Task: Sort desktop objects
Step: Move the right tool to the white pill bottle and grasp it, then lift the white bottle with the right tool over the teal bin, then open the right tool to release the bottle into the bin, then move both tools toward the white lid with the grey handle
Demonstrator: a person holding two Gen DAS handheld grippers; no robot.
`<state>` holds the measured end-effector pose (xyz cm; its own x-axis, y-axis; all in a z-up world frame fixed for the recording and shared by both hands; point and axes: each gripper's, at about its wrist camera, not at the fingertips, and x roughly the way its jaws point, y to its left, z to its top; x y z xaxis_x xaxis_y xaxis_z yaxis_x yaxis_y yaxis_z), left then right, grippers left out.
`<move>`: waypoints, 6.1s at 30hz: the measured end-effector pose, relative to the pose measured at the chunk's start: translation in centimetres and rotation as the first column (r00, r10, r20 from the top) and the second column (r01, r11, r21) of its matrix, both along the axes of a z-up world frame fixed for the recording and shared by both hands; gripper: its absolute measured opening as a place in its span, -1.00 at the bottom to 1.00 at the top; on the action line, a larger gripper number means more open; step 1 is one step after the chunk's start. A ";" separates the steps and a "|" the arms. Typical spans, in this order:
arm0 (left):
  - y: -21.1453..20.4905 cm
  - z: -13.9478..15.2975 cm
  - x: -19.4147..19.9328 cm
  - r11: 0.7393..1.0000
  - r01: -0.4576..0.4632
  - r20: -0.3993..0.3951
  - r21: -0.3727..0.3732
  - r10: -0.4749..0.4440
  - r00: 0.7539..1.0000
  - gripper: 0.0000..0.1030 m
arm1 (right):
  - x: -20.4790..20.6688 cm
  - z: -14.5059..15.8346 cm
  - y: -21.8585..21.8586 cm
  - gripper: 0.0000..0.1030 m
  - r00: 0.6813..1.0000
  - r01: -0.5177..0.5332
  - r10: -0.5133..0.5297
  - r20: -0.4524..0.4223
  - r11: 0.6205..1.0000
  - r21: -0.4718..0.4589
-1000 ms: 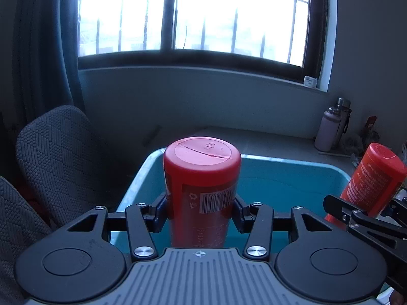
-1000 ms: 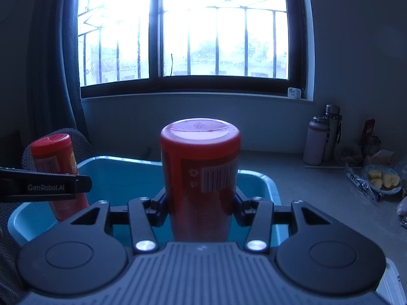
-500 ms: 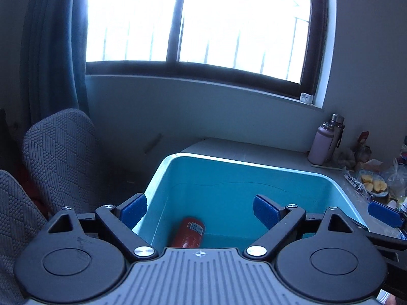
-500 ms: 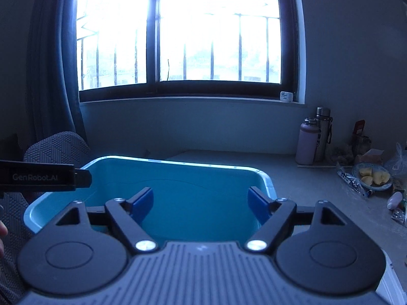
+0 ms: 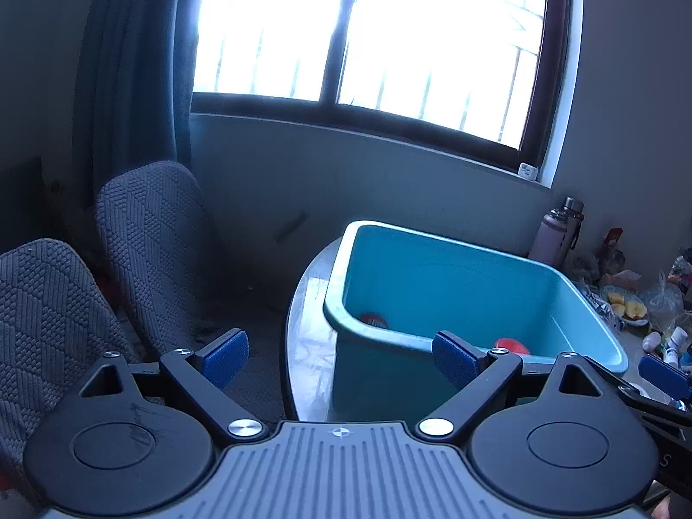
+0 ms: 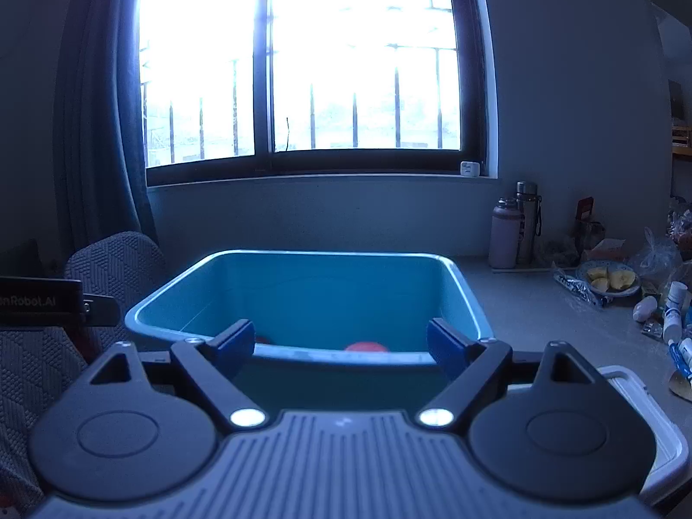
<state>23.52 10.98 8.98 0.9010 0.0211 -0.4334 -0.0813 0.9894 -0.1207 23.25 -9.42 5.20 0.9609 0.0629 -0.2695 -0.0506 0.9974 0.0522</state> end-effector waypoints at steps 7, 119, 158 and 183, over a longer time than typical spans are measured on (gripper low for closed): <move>0.2 -3.3 -3.4 0.998 0.025 -0.039 0.059 -0.022 0.999 0.82 | -2.8 -2.7 0.7 0.69 0.999 0.002 -0.002 -0.053 1.000 -0.010; -0.3 2.9 -3.3 0.963 -0.262 0.023 0.059 0.261 0.965 0.82 | 8.6 4.4 1.6 0.71 0.993 -0.075 0.089 0.081 0.985 -0.154; -7.6 -2.3 -10.3 0.989 0.125 -0.082 0.084 -0.118 0.990 0.82 | -8.5 0.4 -9.7 0.73 0.960 0.260 -0.267 -0.080 0.962 -0.087; -23.9 -6.5 -8.7 0.990 0.106 -0.179 0.094 -0.088 0.980 0.82 | -10.4 -3.5 -25.2 0.73 0.957 0.192 -0.205 -0.206 0.978 -0.081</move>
